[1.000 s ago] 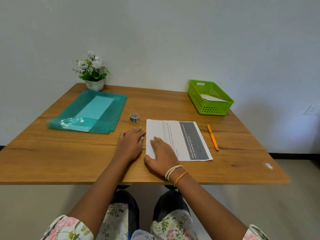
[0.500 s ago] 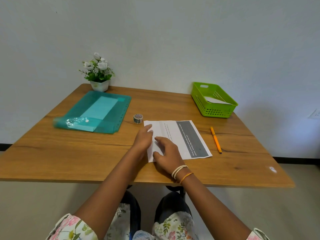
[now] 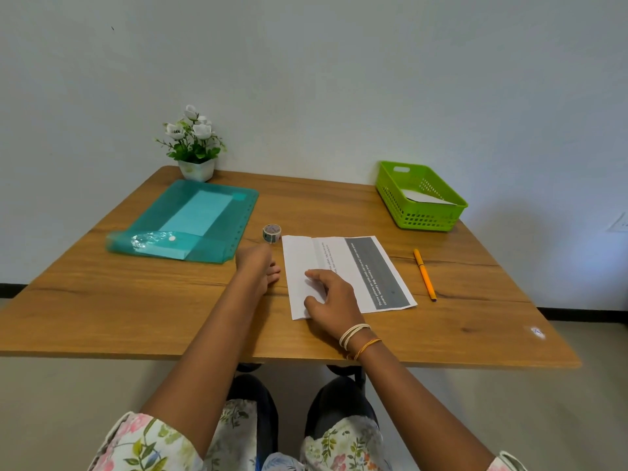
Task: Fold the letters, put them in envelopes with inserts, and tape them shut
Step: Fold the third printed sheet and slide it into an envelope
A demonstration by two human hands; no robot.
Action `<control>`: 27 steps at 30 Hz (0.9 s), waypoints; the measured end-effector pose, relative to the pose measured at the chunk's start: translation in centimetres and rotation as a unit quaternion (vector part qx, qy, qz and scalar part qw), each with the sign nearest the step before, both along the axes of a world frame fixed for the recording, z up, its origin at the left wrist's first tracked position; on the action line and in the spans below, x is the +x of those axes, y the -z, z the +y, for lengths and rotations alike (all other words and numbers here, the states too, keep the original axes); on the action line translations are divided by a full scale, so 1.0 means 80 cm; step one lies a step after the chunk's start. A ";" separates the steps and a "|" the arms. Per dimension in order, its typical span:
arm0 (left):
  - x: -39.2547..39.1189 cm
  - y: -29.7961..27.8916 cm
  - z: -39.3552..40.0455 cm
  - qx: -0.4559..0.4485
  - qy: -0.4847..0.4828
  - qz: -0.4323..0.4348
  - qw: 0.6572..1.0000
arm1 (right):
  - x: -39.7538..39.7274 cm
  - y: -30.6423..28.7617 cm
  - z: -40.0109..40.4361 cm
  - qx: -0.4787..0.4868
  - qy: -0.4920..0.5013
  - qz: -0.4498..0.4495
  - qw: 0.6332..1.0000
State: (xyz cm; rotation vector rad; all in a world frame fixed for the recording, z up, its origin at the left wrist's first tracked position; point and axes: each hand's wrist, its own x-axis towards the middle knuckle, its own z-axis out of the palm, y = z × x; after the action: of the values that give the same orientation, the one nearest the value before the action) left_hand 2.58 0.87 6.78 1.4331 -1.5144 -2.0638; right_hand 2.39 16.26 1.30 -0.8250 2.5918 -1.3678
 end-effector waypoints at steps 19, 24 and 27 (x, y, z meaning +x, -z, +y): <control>0.011 0.033 0.013 -0.153 0.121 -0.007 0.981 | -0.001 0.005 -0.001 0.007 0.002 0.040 0.999; 0.014 0.044 0.014 -0.191 0.068 0.059 0.977 | 0.010 0.008 0.002 0.095 -0.034 0.138 0.985; 0.019 0.057 0.018 -0.255 0.082 0.143 0.953 | 0.004 0.011 0.001 0.054 0.001 0.143 0.988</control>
State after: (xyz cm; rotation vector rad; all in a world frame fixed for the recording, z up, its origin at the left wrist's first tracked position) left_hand 4.13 2.35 2.22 0.8058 -1.8974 -1.6814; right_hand 2.69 16.31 0.45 -1.0735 2.8477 -1.1712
